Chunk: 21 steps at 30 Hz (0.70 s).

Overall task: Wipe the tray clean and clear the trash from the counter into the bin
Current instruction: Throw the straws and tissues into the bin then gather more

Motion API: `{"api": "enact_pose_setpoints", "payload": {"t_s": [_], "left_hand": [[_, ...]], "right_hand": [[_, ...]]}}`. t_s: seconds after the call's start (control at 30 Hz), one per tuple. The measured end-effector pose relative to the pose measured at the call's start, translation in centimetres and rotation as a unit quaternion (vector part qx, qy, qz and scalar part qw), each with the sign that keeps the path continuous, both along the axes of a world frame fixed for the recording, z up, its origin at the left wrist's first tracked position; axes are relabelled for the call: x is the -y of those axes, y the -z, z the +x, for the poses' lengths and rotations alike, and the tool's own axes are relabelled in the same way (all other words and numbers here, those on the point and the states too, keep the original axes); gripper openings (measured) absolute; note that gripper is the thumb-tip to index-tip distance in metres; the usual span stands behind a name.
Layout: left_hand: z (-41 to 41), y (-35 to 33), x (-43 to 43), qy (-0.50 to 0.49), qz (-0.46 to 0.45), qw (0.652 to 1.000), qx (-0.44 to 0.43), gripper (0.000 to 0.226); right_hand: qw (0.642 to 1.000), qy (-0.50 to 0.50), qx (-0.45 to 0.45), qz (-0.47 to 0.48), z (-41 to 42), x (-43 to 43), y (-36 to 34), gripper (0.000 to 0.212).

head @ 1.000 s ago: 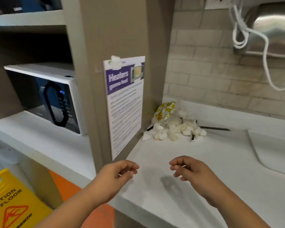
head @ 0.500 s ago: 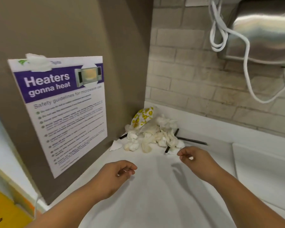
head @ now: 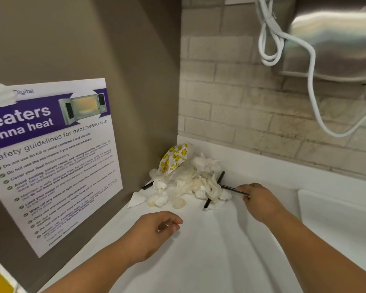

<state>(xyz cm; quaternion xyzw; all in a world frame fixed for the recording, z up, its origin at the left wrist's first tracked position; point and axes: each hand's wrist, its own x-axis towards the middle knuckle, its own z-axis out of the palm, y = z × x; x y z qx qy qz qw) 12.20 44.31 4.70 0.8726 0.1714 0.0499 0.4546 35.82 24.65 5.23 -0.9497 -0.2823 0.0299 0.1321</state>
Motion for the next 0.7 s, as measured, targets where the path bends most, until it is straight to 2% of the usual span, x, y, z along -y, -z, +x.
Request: {"api": "enact_pose_setpoints", "payload": {"t_s": [0.1, 0.17, 0.27, 0.43, 0.53, 0.7], "left_hand": [[0.3, 0.0, 0.5, 0.014, -0.005, 1.0, -0.007, 0.02], [0.6, 0.1, 0.6, 0.014, -0.013, 1.0, -0.009, 0.02], [1.0, 0.3, 0.8, 0.008, -0.05, 0.999, -0.011, 0.021], [1.7, 0.6, 1.1, -0.015, -0.148, 0.988, -0.03, 0.022], [2.2, 0.6, 1.4, -0.042, -0.221, 0.973, -0.045, 0.033], [2.4, 1.1, 2.0, -0.061, -0.243, 0.966, -0.062, 0.029]], "right_hand": [[0.999, -0.004, -0.041, 0.03, -0.8, -0.2, 0.2, 0.04], [0.988, -0.007, -0.143, 0.063, -1.8, -0.5, 0.0, 0.041], [0.949, 0.007, -0.286, 0.132, -4.0, -0.8, -0.4, 0.035], [0.908, -0.044, -0.381, 0.167, -8.2, -1.0, -0.7, 0.027], [0.891, -0.061, -0.413, 0.179, -10.2, -1.3, -0.8, 0.028], [0.864, -0.105, -0.458, 0.18, -12.5, -1.7, -0.1, 0.033]]}}
